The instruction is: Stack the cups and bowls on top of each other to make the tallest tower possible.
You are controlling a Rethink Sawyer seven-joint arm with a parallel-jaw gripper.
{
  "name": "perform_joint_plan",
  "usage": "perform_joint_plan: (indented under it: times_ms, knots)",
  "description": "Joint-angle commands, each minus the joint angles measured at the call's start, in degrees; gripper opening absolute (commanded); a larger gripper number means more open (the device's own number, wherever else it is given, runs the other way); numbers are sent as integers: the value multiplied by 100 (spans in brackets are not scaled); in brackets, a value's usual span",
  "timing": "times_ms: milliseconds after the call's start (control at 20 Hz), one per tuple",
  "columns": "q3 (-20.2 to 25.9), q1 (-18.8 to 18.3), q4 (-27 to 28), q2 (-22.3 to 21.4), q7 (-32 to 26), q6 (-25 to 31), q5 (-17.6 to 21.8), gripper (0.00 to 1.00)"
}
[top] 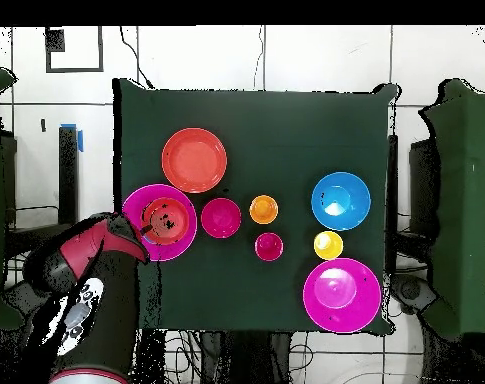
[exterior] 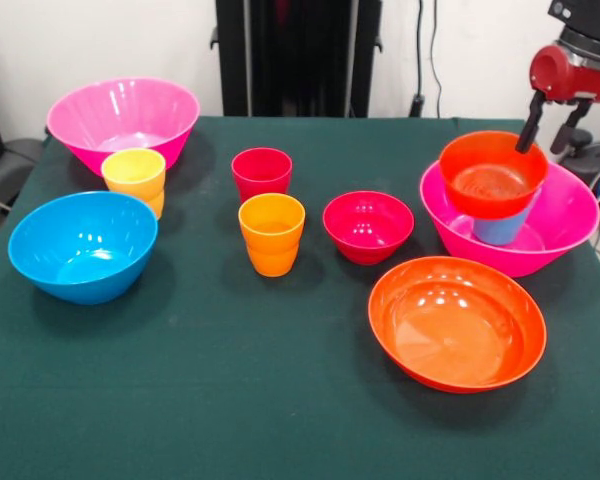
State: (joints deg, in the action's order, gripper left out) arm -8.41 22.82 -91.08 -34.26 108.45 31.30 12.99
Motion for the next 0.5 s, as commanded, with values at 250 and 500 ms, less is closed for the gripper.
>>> perform_joint_plan:
  times_ms: [250, 500]
  knots:
    - [208, -33, 68, 123, 828, 195, -172, 100]
    - [217, -64, 59, 117, 782, 202, -186, 100]
